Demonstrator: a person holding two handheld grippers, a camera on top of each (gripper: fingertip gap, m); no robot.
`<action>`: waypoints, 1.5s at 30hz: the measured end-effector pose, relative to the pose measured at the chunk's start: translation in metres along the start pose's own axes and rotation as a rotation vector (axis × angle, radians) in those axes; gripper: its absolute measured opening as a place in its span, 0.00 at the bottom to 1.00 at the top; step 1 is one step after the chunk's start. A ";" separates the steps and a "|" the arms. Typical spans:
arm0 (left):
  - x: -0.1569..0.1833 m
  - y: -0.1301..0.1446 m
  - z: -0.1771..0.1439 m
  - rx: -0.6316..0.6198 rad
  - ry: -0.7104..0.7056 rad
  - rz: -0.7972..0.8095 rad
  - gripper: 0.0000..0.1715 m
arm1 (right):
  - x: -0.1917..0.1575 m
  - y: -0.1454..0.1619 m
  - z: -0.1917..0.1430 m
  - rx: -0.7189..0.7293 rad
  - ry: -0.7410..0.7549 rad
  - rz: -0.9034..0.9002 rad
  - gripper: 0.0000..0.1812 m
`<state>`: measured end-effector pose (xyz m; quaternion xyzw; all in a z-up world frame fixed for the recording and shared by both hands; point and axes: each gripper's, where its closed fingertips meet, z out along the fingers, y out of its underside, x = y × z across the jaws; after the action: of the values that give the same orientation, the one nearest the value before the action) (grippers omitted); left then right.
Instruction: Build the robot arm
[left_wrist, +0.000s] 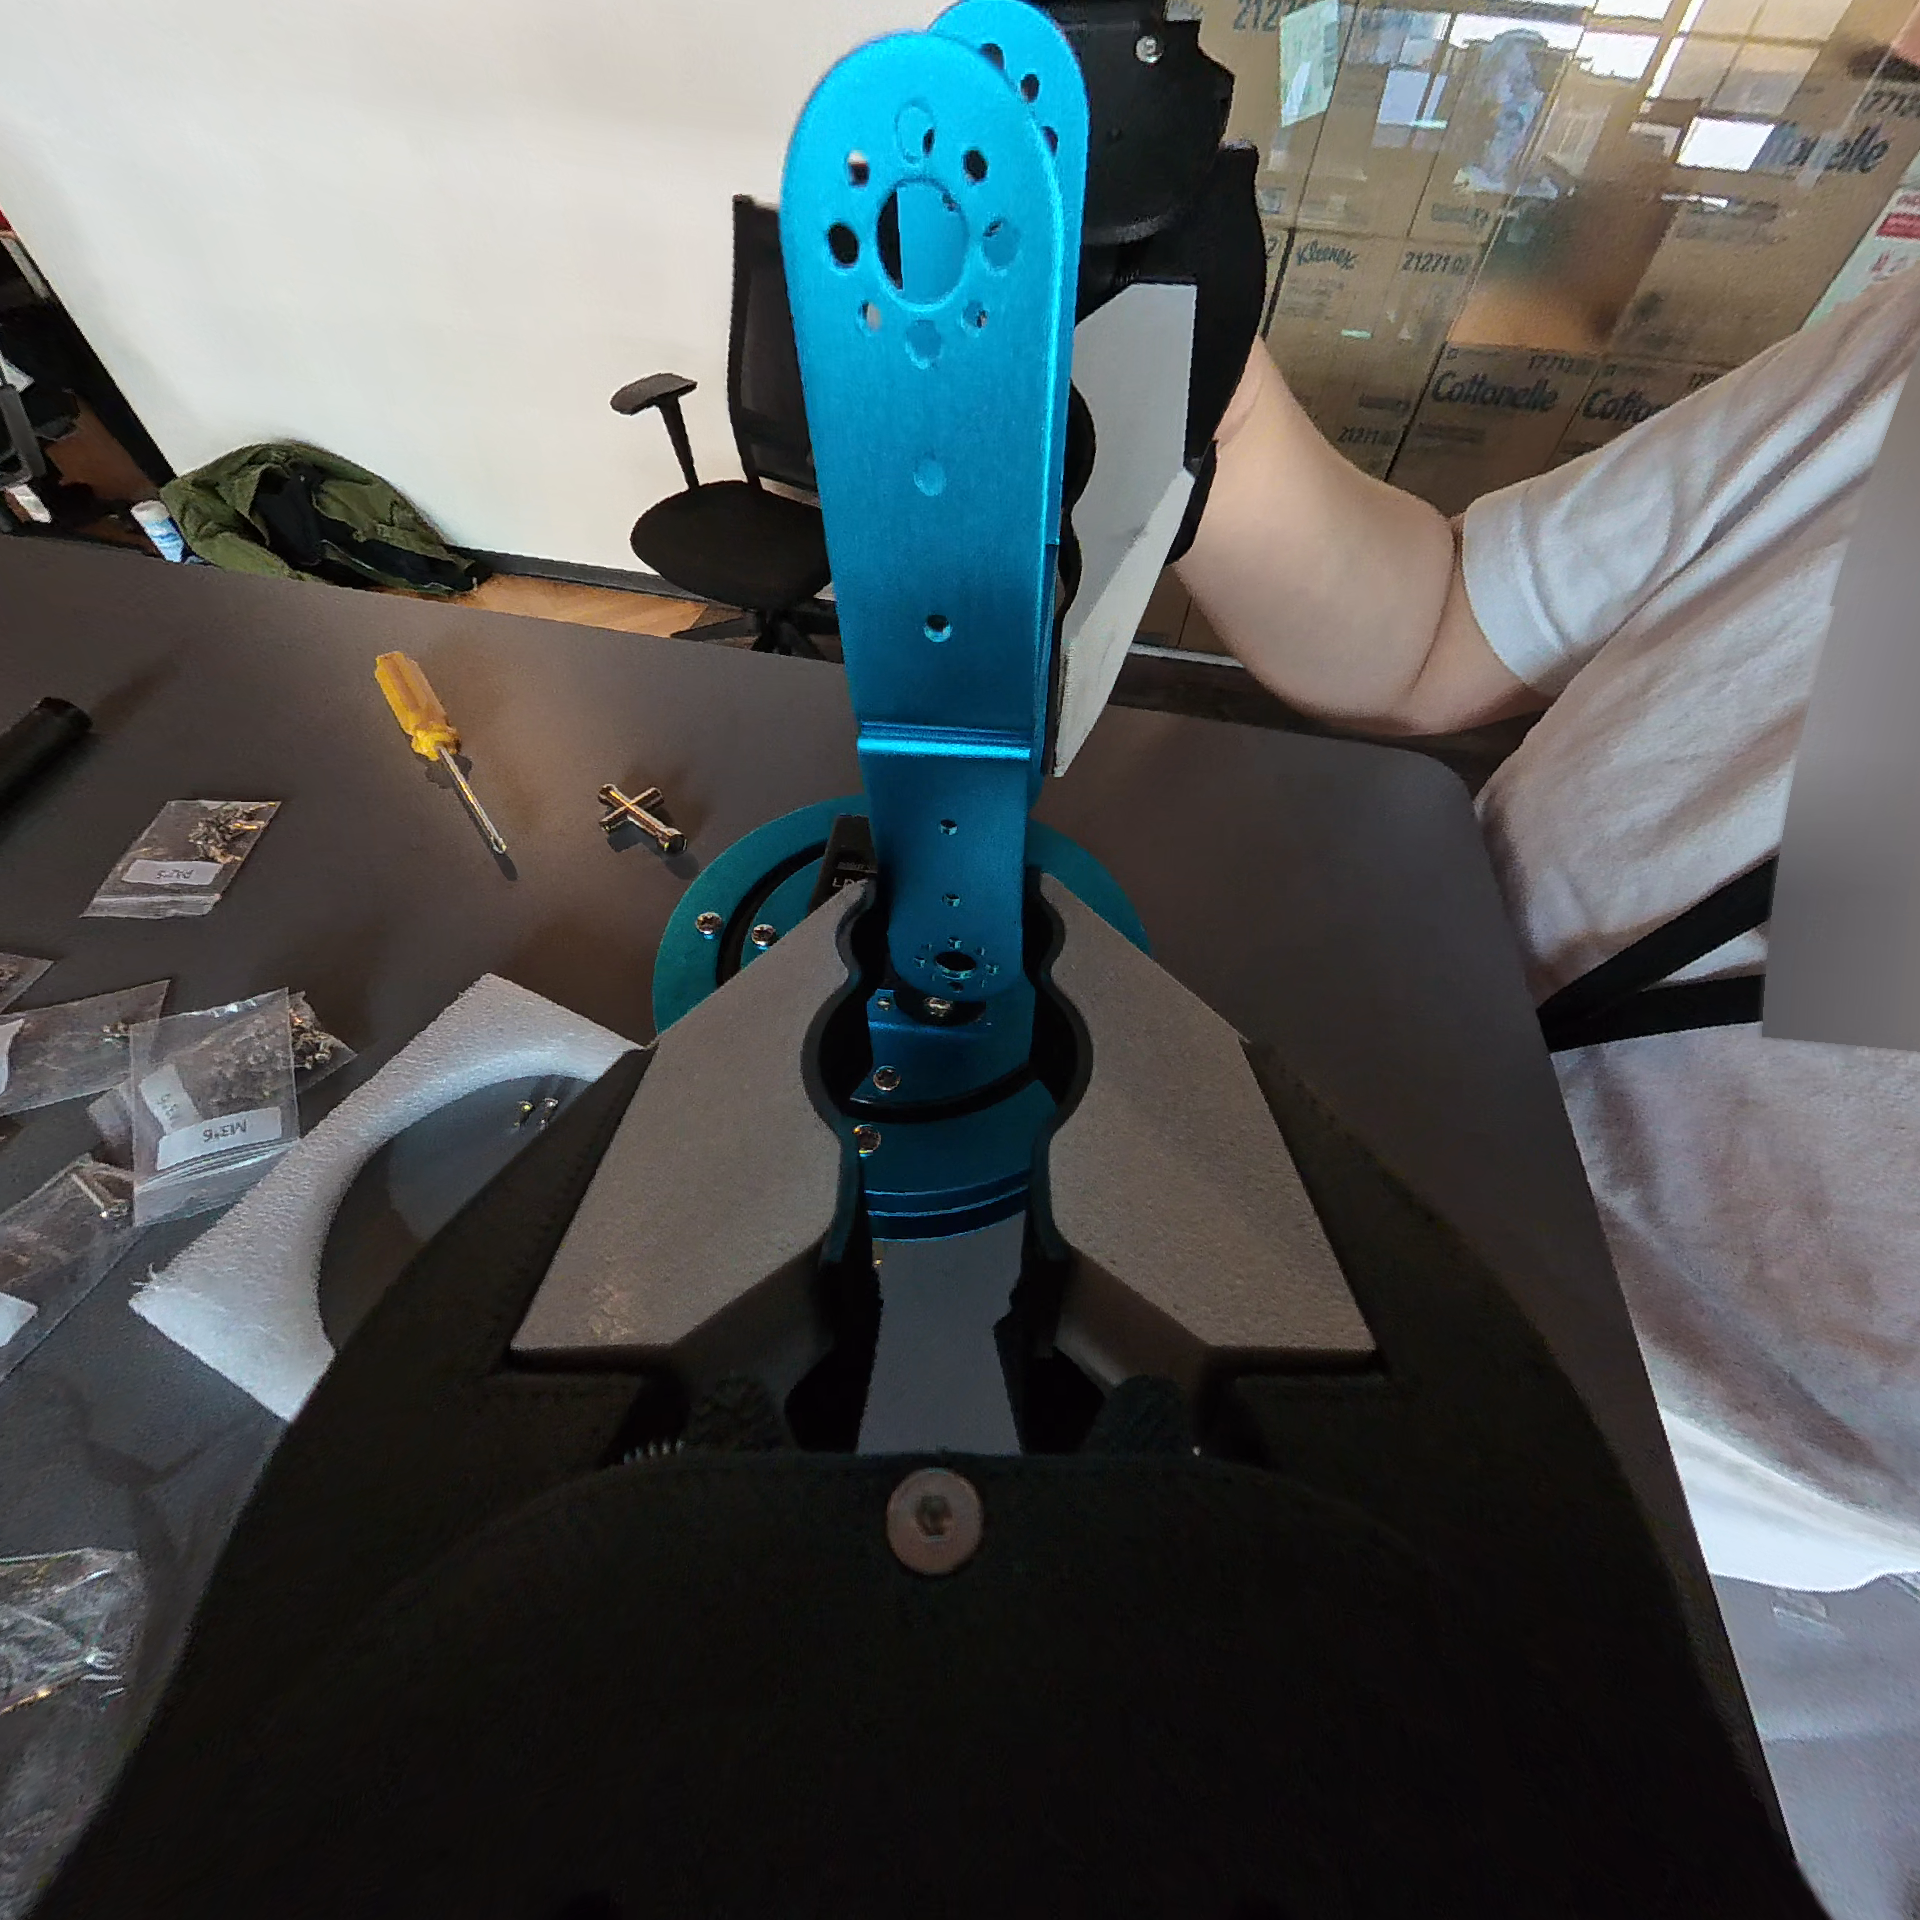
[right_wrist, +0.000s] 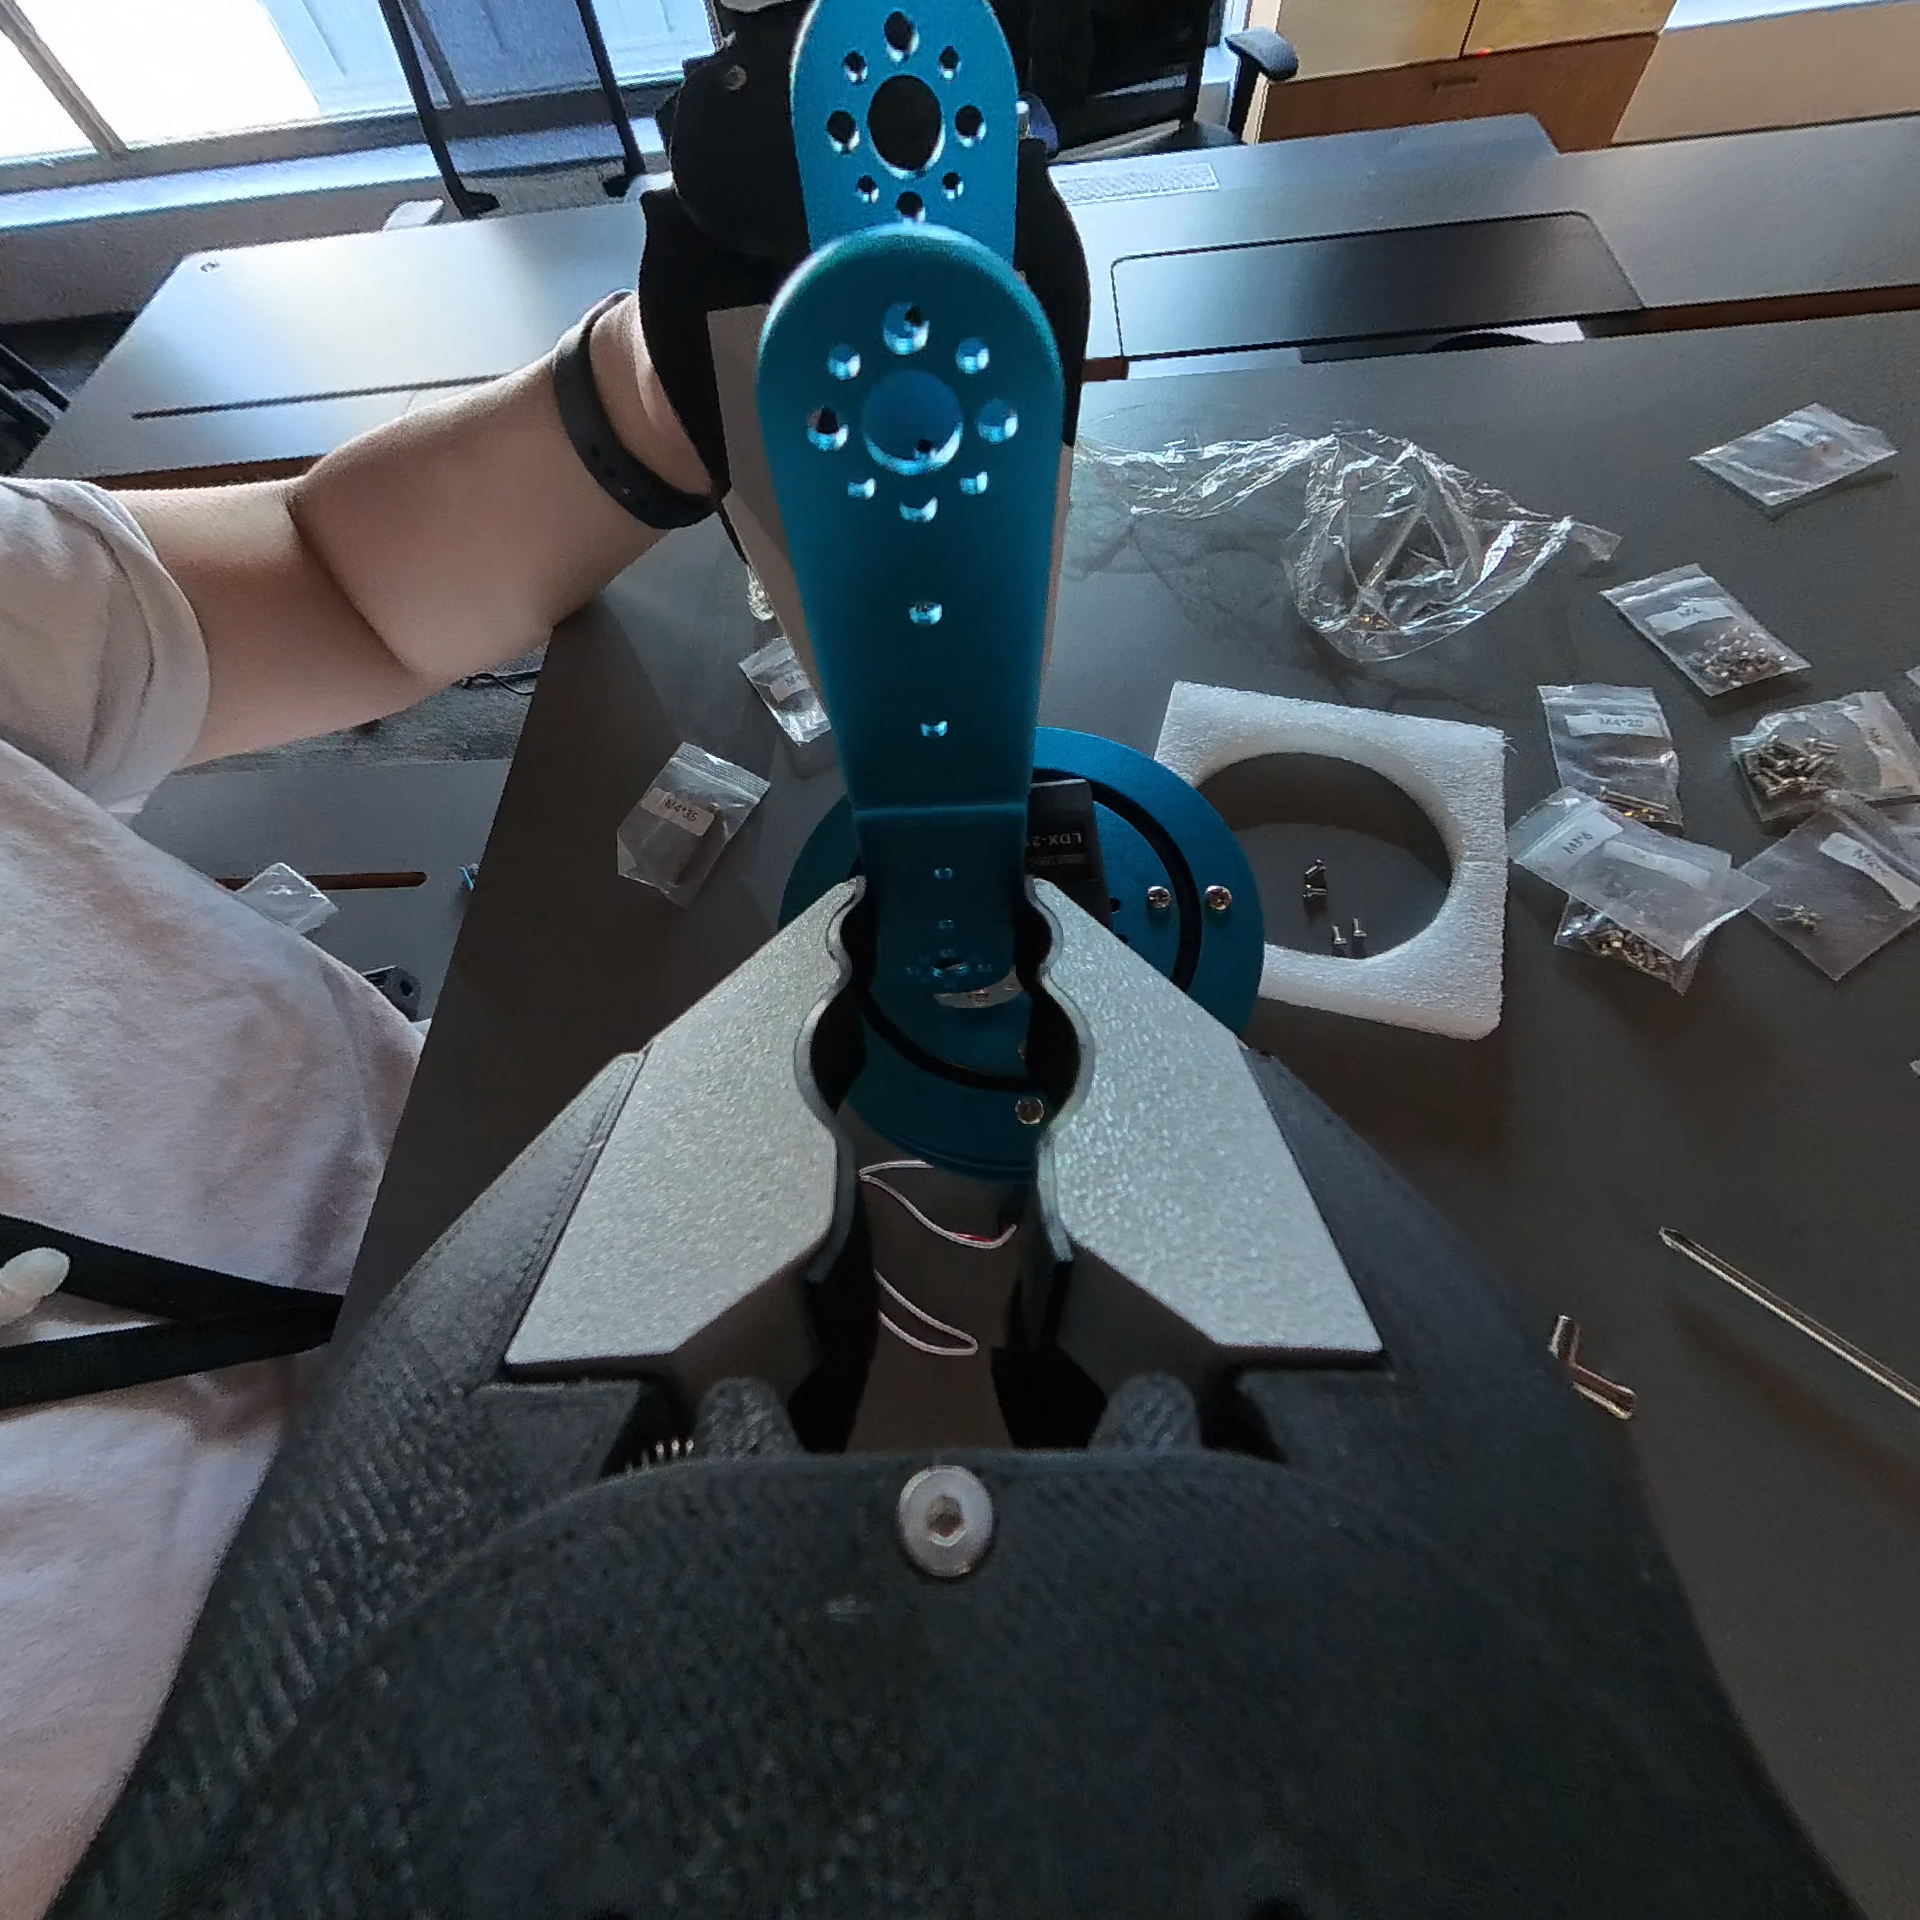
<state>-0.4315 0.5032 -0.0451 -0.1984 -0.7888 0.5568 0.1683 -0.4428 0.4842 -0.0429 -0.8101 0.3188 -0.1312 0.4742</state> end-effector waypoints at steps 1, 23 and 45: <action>0.000 0.000 0.000 0.000 0.002 -0.003 0.14 | 0.000 0.000 0.000 -0.001 -0.004 0.003 0.15; -0.001 -0.006 -0.001 0.064 0.007 -0.034 0.18 | 0.004 0.000 0.000 0.078 -0.072 0.013 0.14; -0.003 -0.007 -0.003 0.102 -0.038 -0.006 0.14 | 0.009 0.007 0.000 0.230 0.272 0.017 0.15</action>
<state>-0.4289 0.5019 -0.0374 -0.1768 -0.7632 0.5993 0.1647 -0.4388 0.4758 -0.0497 -0.7227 0.3699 -0.2709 0.5172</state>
